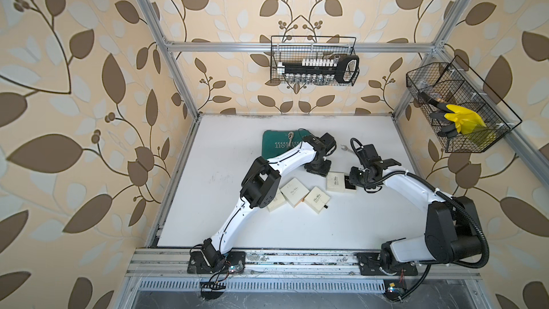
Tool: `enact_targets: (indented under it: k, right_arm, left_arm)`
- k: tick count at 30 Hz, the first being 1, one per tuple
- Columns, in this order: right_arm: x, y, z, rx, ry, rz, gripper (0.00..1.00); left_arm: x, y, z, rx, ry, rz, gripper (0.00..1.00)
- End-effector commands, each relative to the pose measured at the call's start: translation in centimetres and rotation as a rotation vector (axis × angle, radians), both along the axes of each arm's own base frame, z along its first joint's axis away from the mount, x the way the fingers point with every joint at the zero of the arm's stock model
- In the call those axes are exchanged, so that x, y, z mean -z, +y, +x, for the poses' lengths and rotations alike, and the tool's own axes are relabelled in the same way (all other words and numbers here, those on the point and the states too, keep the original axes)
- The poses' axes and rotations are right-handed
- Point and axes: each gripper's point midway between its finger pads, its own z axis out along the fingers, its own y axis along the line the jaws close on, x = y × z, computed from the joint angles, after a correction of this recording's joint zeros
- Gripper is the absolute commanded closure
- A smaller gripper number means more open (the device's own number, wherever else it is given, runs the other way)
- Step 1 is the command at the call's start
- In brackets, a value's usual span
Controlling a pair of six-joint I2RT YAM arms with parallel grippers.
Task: Take out the earrings from the drawer-style jewelry box
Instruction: Open the drawer in the jewelry box.
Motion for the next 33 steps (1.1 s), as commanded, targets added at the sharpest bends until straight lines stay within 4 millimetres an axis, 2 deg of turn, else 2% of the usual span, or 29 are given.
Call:
enact_targets:
  k: [1,7,28,33]
  right_arm:
    - [0.0,0.4,0.7,-0.016,0.009,0.0,0.62]
    - [1.0,0.5,0.6,-0.016,0.037,0.001,0.65]
    - [-1.3,1.1,1.3,-0.023,-0.052,-0.021,0.66]
    - [-1.1,1.5,1.5,-0.036,-0.045,-0.006,0.66]
  left_arm:
    - [-3.5,-0.1,-0.2,0.007,-0.035,-0.047,0.52]
    - [-3.1,0.1,-0.3,0.006,-0.031,-0.037,0.52]
    - [-2.3,0.1,-0.5,0.007,-0.012,-0.029,0.52]
    - [-2.3,0.2,-0.5,0.008,-0.013,-0.026,0.52]
